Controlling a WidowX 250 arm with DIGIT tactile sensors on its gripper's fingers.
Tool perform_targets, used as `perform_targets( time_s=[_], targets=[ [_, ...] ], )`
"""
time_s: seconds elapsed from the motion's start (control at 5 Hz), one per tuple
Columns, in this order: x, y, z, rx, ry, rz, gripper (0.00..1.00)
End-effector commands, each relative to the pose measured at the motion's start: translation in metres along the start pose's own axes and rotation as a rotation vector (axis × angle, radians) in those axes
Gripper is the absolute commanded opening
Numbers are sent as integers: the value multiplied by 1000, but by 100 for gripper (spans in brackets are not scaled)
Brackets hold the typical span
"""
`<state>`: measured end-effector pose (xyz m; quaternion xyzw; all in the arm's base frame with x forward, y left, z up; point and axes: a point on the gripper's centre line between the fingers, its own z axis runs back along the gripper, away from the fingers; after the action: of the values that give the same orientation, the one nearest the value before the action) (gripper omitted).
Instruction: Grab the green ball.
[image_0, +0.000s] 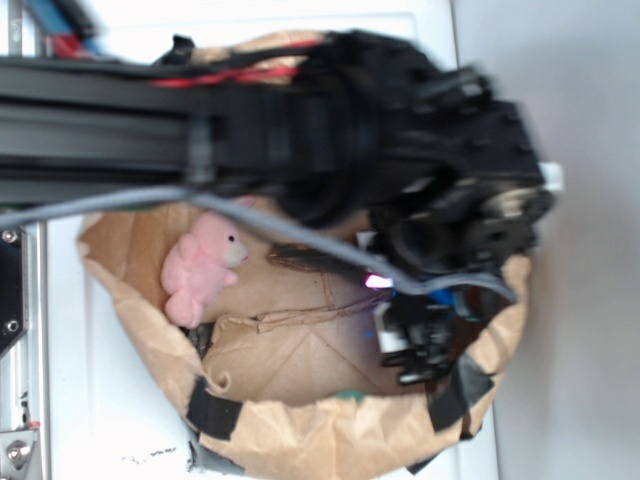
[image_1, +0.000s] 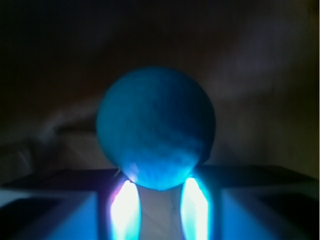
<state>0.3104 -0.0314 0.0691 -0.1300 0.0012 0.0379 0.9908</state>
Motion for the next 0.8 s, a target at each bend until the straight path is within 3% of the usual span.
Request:
perform_targets(
  time_s=[0.0,0.6],
  targets=[
    [-35,-1,26,-4,-111,-150,100],
    [-31,-20,0,-49,-41,-130,100]
  ],
)
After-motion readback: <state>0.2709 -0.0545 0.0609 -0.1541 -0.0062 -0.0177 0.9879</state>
